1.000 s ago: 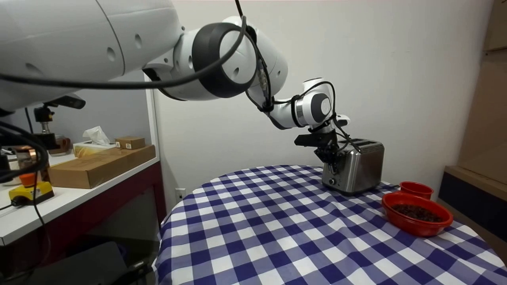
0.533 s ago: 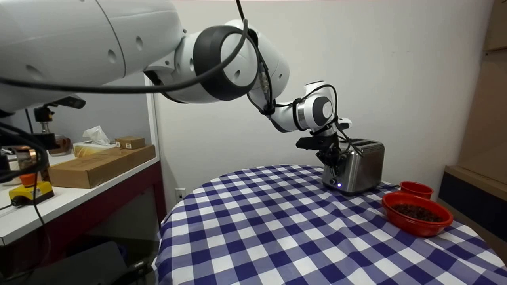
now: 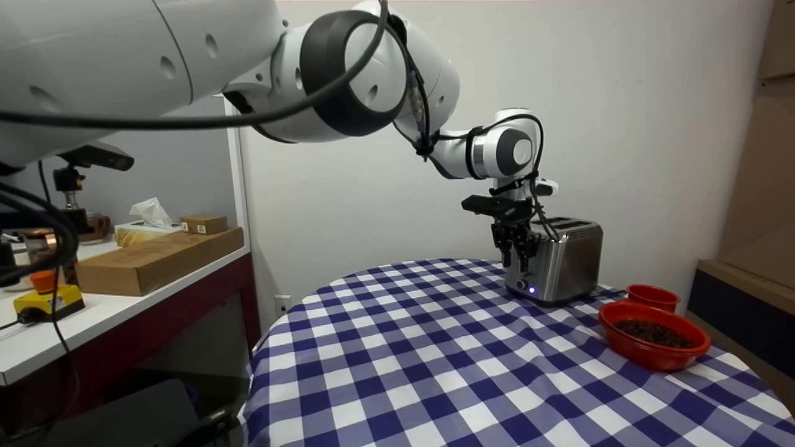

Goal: Push down the toaster lever

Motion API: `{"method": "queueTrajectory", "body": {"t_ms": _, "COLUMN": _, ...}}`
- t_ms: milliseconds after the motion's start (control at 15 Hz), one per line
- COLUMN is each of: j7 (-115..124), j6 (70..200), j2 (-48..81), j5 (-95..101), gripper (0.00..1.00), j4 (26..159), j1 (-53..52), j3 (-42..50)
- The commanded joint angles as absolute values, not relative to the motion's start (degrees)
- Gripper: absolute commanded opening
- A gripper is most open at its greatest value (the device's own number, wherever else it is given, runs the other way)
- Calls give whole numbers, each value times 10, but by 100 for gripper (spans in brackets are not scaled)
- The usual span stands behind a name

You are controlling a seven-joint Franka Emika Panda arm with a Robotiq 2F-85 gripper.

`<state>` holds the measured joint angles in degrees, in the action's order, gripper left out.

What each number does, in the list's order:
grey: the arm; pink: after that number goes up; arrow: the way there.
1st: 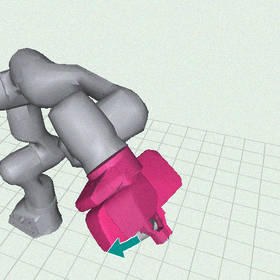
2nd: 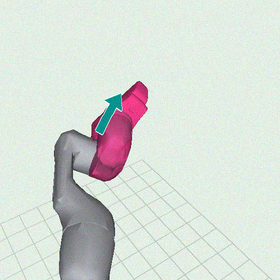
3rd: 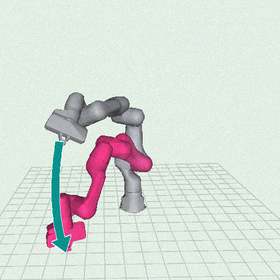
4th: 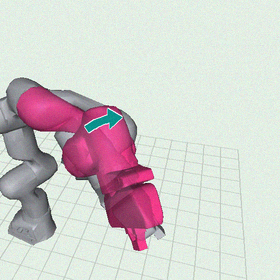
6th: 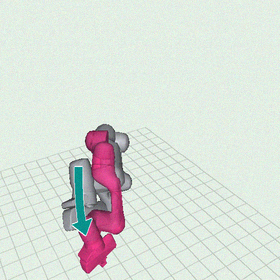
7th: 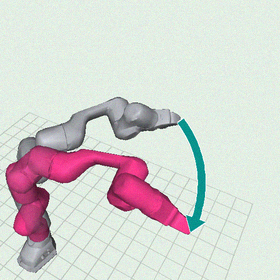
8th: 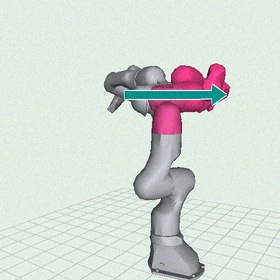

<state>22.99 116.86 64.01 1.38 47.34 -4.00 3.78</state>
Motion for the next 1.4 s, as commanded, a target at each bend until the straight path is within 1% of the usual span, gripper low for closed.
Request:
{"method": "queueTrajectory", "body": {"t_ms": 0, "j7": 244, "j6": 1038, "j2": 540, "j5": -20, "gripper": 83, "j4": 535, "j1": -28, "j3": 19}}
{"method": "queueTrajectory", "body": {"t_ms": 67, "j7": 243, "j6": 999, "j2": 516, "j5": -26, "gripper": 92, "j4": 549, "j1": -24, "j3": 16}}
{"method": "queueTrajectory", "body": {"t_ms": 133, "j7": 238, "j6": 960, "j2": 486, "j5": -30, "gripper": 98, "j4": 571, "j1": -22, "j3": 15}}
{"method": "queueTrajectory", "body": {"t_ms": 200, "j7": 238, "j6": 937, "j2": 460, "j5": -30, "gripper": 100, "j4": 592, "j1": -22, "j3": 16}}
{"method": "queueTrajectory", "body": {"t_ms": 533, "j7": 185, "j6": 904, "j2": 332, "j5": -16, "gripper": 100, "j4": 721, "j1": -24, "j3": 15}}
{"method": "queueTrajectory", "body": {"t_ms": 933, "j7": 77, "j6": 982, "j2": 193, "j5": -27, "gripper": 100, "j4": 873, "j1": -21, "j3": -1}}
{"method": "queueTrajectory", "body": {"t_ms": 1000, "j7": 105, "j6": 938, "j2": 262, "j5": -16, "gripper": 100, "j4": 784, "j1": -25, "j3": 6}}
{"method": "queueTrajectory", "body": {"t_ms": 1133, "j7": 103, "j6": 941, "j2": 245, "j5": -16, "gripper": 100, "j4": 798, "j1": -26, "j3": 5}}
{"method": "queueTrajectory", "body": {"t_ms": 1333, "j7": 103, "j6": 941, "j2": 254, "j5": -16, "gripper": 100, "j4": 797, "j1": -25, "j3": 6}}
